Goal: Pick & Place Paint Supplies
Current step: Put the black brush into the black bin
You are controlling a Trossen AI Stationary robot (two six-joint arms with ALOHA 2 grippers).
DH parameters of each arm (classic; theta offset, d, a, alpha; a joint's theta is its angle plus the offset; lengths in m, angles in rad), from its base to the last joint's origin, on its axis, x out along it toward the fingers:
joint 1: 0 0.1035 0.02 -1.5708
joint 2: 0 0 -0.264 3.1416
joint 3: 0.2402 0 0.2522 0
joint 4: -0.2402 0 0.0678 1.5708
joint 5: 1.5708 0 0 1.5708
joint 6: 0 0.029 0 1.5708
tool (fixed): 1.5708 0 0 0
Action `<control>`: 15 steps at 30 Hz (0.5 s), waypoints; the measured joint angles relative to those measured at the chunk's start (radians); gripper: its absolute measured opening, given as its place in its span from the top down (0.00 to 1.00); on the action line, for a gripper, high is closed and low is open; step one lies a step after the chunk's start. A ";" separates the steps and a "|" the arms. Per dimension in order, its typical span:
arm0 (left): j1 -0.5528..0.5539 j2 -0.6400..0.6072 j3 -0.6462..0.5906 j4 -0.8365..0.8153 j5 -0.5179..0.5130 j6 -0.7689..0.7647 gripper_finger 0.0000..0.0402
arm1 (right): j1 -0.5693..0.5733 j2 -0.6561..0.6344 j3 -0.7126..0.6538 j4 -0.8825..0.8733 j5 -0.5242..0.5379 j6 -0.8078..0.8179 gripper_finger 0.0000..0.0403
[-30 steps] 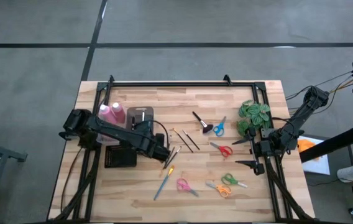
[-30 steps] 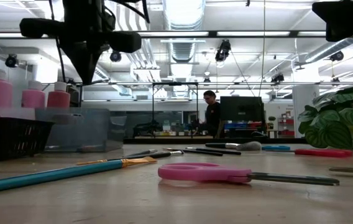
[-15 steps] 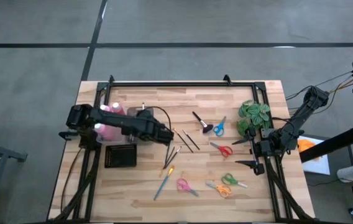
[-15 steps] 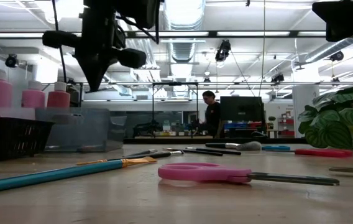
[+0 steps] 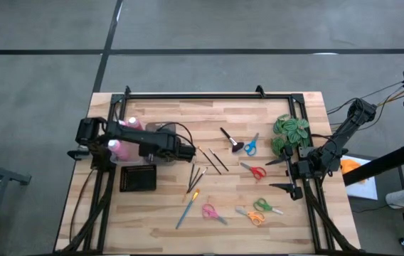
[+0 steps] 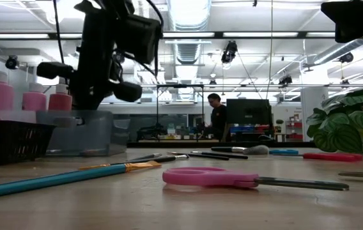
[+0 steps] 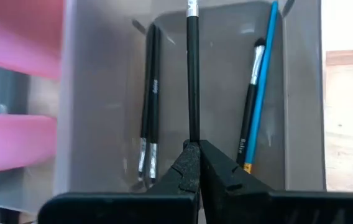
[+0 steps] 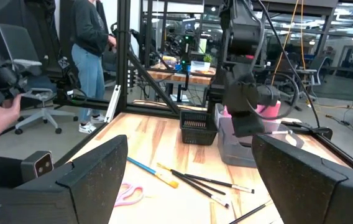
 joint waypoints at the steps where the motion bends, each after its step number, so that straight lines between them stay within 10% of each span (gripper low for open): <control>1: 0.005 0.000 -0.009 0.015 0.013 0.009 1.00 | 0.000 0.000 0.000 0.000 0.000 0.001 0.15; 15: 0.033 -0.002 -0.057 0.097 0.071 0.062 1.00 | 0.000 0.000 0.000 0.000 0.000 0.002 0.15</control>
